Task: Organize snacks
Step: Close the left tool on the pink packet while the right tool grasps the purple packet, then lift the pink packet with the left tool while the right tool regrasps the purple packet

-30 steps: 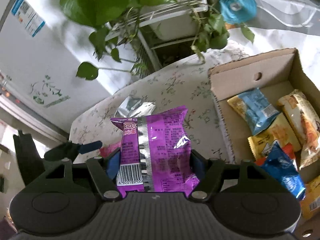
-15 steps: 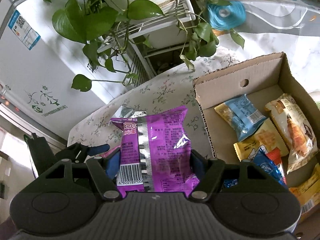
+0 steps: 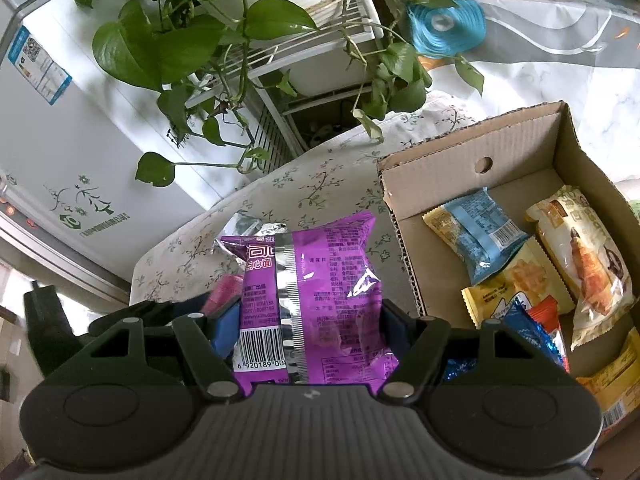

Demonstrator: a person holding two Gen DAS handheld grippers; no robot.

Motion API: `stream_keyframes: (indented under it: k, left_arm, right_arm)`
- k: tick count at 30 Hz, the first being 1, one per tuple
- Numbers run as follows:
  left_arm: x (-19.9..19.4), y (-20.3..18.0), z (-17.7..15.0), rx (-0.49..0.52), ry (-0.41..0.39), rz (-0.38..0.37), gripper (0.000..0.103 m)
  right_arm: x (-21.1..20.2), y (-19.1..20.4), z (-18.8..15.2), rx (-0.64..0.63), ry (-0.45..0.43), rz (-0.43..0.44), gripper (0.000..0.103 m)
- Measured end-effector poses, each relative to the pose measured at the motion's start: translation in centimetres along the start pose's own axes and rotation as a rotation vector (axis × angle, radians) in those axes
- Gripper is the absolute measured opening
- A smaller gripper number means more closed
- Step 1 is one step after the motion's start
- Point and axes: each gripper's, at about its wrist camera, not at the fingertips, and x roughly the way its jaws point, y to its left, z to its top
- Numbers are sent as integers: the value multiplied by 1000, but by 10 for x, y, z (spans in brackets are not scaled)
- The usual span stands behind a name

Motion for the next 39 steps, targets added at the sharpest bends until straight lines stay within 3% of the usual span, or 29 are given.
stream_keyframes:
  k: [4,16,29,39]
  left_arm:
    - [-23,10,3,-111,-53,-25,50]
    - [-75,1,1,-219,-139,58,50]
    - [-90,-16,8,-227,-184,84,50]
    - [-92,-27,11,-233,-186,77,50]
  right_arm:
    - [-1,0,1,-4,-4,6,77]
    - [-2,5,-1,-37,-2,32,77]
    - [-6,6,0,-72,-24,13,76]
    - [-9,-1,0,-72,-20,28,69]
